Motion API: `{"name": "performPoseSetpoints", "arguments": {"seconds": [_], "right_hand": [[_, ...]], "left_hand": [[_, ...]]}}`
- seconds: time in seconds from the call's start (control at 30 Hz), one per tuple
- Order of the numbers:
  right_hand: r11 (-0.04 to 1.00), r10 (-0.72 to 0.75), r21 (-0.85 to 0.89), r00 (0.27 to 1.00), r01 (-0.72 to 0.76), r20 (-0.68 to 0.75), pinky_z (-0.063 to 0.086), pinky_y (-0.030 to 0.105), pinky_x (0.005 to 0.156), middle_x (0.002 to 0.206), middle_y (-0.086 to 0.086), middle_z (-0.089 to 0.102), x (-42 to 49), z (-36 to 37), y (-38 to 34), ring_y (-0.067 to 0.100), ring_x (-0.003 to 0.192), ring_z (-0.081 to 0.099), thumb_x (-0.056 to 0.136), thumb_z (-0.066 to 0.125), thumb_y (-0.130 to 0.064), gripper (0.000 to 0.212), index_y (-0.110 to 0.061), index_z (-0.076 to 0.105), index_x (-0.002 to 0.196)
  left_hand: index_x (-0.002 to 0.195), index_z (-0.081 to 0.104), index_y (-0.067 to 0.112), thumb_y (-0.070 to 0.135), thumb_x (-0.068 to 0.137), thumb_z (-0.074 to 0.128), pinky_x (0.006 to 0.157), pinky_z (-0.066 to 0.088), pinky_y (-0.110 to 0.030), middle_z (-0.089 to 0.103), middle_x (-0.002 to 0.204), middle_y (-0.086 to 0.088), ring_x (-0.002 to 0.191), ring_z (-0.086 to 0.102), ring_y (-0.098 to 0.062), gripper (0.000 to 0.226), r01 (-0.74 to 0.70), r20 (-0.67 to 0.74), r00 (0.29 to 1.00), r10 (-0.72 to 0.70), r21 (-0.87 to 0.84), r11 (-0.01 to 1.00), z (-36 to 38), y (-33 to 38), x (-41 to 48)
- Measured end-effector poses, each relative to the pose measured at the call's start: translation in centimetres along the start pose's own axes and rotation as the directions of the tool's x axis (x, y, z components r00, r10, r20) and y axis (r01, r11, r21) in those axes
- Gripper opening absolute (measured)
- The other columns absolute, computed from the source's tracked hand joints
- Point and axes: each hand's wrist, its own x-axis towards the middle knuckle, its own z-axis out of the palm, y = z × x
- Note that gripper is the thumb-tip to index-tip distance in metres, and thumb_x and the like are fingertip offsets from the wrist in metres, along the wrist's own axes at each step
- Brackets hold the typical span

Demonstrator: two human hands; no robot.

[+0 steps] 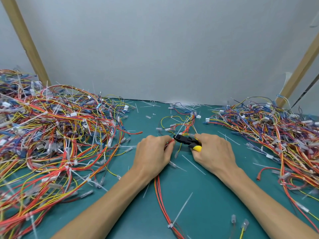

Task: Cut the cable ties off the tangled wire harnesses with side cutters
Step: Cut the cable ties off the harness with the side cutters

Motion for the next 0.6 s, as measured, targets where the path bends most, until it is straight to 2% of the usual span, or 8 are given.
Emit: {"name": "performPoseSetpoints", "arguments": {"seconds": [0.03, 0.1, 0.17, 0.23, 0.3, 0.4, 0.47, 0.6], "right_hand": [[1.0, 0.014, 0.012, 1.0, -0.014, 0.009, 0.039, 0.033, 0.062, 0.088, -0.007, 0.067, 0.0, 0.1, 0.0, 0.026, 0.087, 0.062, 0.081, 0.054, -0.039, 0.029, -0.035, 0.064, 0.108], [0.998, 0.043, 0.046, 0.999, -0.044, 0.022, 0.043, 0.034, 0.065, 0.089, -0.007, 0.068, 0.0, 0.2, 0.1, 0.028, 0.088, 0.061, 0.08, 0.054, -0.038, 0.03, -0.035, 0.064, 0.109], [0.994, 0.066, 0.086, 0.997, -0.068, 0.027, 0.045, 0.035, 0.067, 0.09, -0.006, 0.069, 0.1, 0.2, 0.2, 0.029, 0.089, 0.061, 0.079, 0.053, -0.037, 0.031, -0.035, 0.063, 0.108], [0.989, 0.074, 0.13, 0.997, -0.076, 0.014, 0.047, 0.035, 0.069, 0.089, -0.006, 0.069, 0.0, 0.1, 0.2, 0.03, 0.088, 0.061, 0.077, 0.053, -0.036, 0.032, -0.038, 0.063, 0.108], [0.981, 0.074, 0.179, 0.997, -0.072, -0.01, 0.049, 0.036, 0.068, 0.086, -0.005, 0.069, -0.2, -0.1, 0.1, 0.031, 0.085, 0.061, 0.075, 0.052, -0.036, 0.035, -0.04, 0.063, 0.108], [0.977, 0.05, 0.207, 0.999, -0.05, 0.001, 0.05, 0.037, 0.067, 0.082, -0.004, 0.067, -0.3, -0.2, 0.1, 0.031, 0.081, 0.059, 0.076, 0.053, -0.034, 0.029, -0.035, 0.064, 0.102], [0.974, 0.045, 0.22, 0.999, -0.047, 0.015, 0.047, 0.037, 0.062, 0.075, -0.002, 0.063, -0.1, -0.1, 0.2, 0.032, 0.076, 0.056, 0.078, 0.055, -0.032, 0.012, -0.024, 0.059, 0.085], [0.983, -0.002, 0.182, 0.999, -0.004, 0.034, 0.035, 0.035, 0.057, 0.073, -0.002, 0.058, 0.0, 0.1, -0.1, 0.032, 0.075, 0.054, 0.082, 0.056, -0.035, 0.019, -0.019, 0.046, 0.077]], "left_hand": [[0.093, 0.072, 0.024, 0.037, 0.095, 0.053, 0.064, 0.049, -0.035, 0.068, 0.067, -0.002, 0.069, 0.061, -0.028, 0.023, 0.013, 0.027, 1.0, -0.012, -0.048, 0.999, -0.1, 0.0, 0.0], [0.086, 0.072, 0.02, 0.033, 0.095, 0.056, 0.058, 0.046, -0.028, 0.069, 0.062, 0.004, 0.052, 0.059, -0.017, 0.023, 0.111, 0.147, 0.987, -0.069, -0.296, 0.949, -0.3, 0.1, 0.4], [0.08, 0.071, 0.017, 0.032, 0.098, 0.054, 0.048, 0.04, -0.02, 0.069, 0.059, 0.006, 0.039, 0.05, -0.012, 0.029, 0.255, 0.285, 0.952, -0.114, -0.526, 0.812, -0.9, 0.0, 0.9], [0.079, 0.07, 0.015, 0.029, 0.102, 0.045, 0.043, 0.032, -0.017, 0.069, 0.059, 0.006, 0.039, 0.047, -0.012, 0.037, 0.356, 0.395, 0.912, -0.11, -0.631, 0.69, -1.4, -0.2, 1.3], [0.084, 0.072, 0.012, 0.024, 0.103, 0.039, 0.044, 0.029, -0.02, 0.07, 0.065, 0.002, 0.042, 0.048, -0.012, 0.04, 0.435, 0.482, 0.872, -0.086, -0.681, 0.589, -1.8, -0.4, 1.5], [0.084, 0.071, 0.015, 0.028, 0.103, 0.042, 0.048, 0.029, -0.022, 0.072, 0.07, 0.002, 0.048, 0.048, -0.009, 0.037, 0.47, 0.54, 0.84, -0.052, -0.676, 0.569, -2.0, -0.9, 1.7], [0.085, 0.073, 0.015, 0.034, 0.101, 0.048, 0.043, 0.028, -0.016, 0.074, 0.077, 0.001, 0.051, 0.048, -0.007, 0.035, 0.488, 0.574, 0.819, -0.008, -0.688, 0.537, -2.3, -1.3, 1.8], [0.085, 0.077, 0.012, 0.032, 0.093, 0.057, 0.039, 0.032, -0.013, 0.076, 0.092, -0.006, 0.056, 0.059, -0.008, 0.03, 0.554, 0.625, 0.78, 0.016, -0.703, 0.446, -2.5, -1.7, 2.1]]}}
